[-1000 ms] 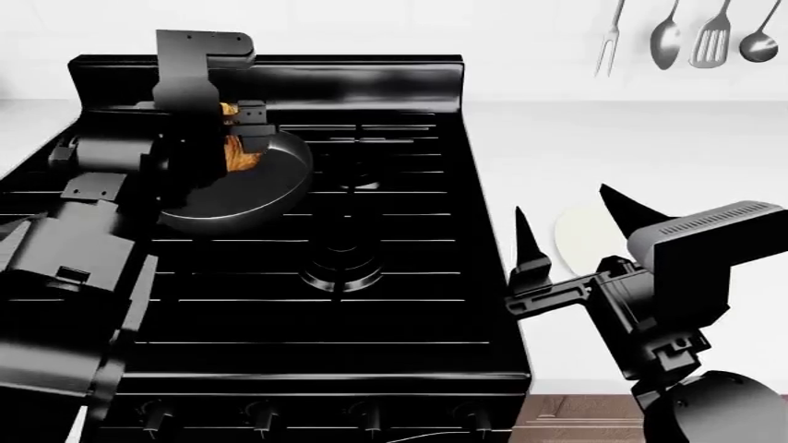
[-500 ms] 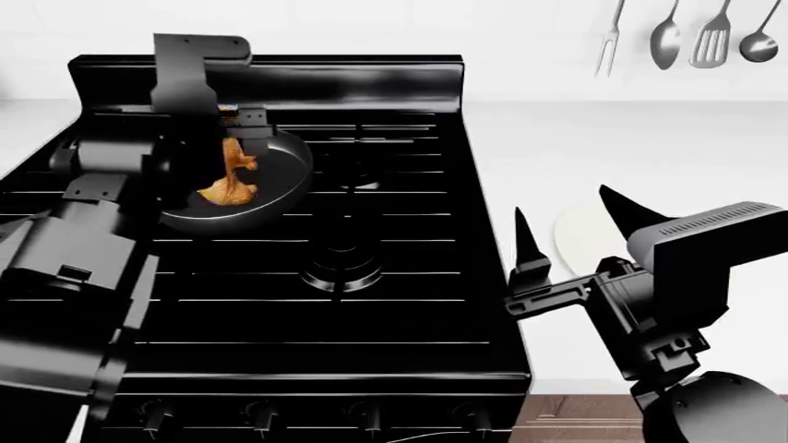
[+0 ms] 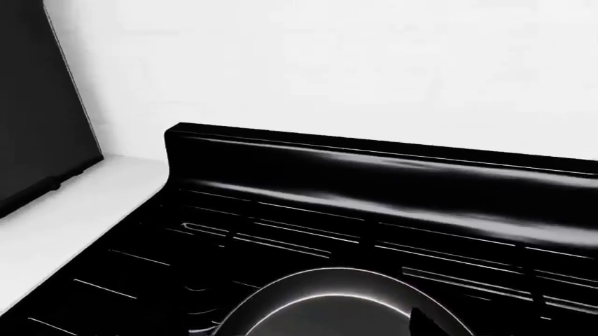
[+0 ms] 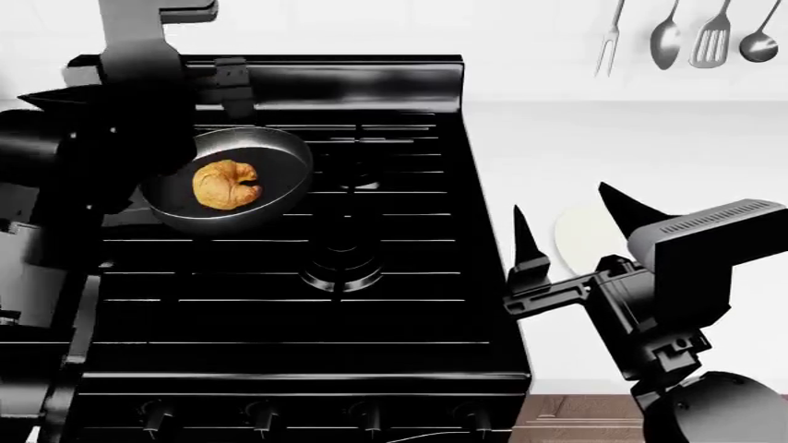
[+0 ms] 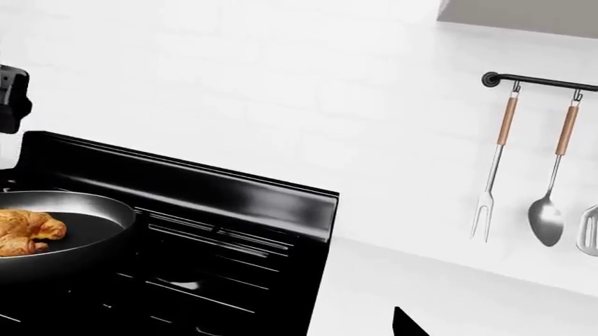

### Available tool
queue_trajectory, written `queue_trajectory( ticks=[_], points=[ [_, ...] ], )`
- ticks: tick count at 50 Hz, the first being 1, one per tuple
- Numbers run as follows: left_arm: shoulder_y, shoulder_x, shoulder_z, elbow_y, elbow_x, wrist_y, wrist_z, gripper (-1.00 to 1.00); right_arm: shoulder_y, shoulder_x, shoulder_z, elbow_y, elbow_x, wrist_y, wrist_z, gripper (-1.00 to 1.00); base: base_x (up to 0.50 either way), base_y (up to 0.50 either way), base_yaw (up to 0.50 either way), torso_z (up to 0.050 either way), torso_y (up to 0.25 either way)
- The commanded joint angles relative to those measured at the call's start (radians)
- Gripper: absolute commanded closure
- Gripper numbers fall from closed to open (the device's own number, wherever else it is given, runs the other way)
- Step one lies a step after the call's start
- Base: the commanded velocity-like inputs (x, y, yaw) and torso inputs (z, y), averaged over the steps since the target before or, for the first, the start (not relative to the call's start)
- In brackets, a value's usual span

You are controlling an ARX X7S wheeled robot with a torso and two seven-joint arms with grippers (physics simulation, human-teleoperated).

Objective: Pick the croissant and place it on the pan. Then turn on the stove to warm the croissant.

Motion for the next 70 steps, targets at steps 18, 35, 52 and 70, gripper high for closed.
queue_trajectory(
  ticks=[18,35,52,70],
  points=[
    [0.376,-0.271,-0.119,0.962,-0.250,-0.172,-0.293,-1.00,0.015,-0.012,0.018,-0.062,0.049,0.034,0.035,-1.00,0.00,0.00,0.00,0.000,0.000],
    [0.545,-0.353,-0.176,1.200,-0.362,-0.171,-0.373,-1.00,0.026,-0.010,0.022,-0.086,0.063,0.043,0.052,-1.00,0.00,0.00,0.00,0.000,0.000],
    [0.578,-0.357,-0.163,1.209,-0.340,-0.143,-0.345,-1.00,0.024,0.019,-0.012,-0.106,0.025,0.024,0.059,-1.00,0.00,0.00,0.00,0.000,0.000],
    [0.548,-0.354,-0.155,1.229,-0.366,-0.166,-0.366,-1.00,0.020,0.020,-0.007,-0.104,0.037,0.021,0.066,-1.00,-0.10,0.45,0.00,0.000,0.000]
  ],
)
